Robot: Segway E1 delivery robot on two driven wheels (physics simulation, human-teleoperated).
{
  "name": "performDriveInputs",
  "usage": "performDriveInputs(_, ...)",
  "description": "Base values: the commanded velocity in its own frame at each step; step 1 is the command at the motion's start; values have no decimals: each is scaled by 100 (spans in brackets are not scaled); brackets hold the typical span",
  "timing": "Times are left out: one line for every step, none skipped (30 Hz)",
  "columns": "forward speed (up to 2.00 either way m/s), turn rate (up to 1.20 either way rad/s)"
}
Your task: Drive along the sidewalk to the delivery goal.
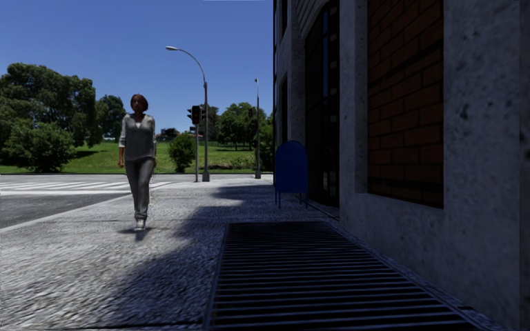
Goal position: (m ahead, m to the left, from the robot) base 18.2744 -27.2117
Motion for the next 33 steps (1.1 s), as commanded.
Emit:
performDriveInputs(200,0)
performDriveInputs(200,0)
performDriveInputs(200,0)
performDriveInputs(200,0)
performDriveInputs(200,0)
performDriveInputs(200,0)
performDriveInputs(200,0)
performDriveInputs(200,0)
performDriveInputs(200,0)
performDriveInputs(200,0)
performDriveInputs(200,0)
performDriveInputs(200,0)
performDriveInputs(200,2)
performDriveInputs(200,9)
performDriveInputs(200,19)
performDriveInputs(200,24)
performDriveInputs(200,24)
performDriveInputs(200,32)
performDriveInputs(200,34)
performDriveInputs(200,35)
performDriveInputs(200,35)
performDriveInputs(200,35)
performDriveInputs(200,39)
performDriveInputs(200,40)
performDriveInputs(200,40)
performDriveInputs(200,41)
performDriveInputs(200,41)
performDriveInputs(200,46)
performDriveInputs(200,48)
performDriveInputs(200,48)
performDriveInputs(200,49)
performDriveInputs(200,49)
performDriveInputs(200,49)
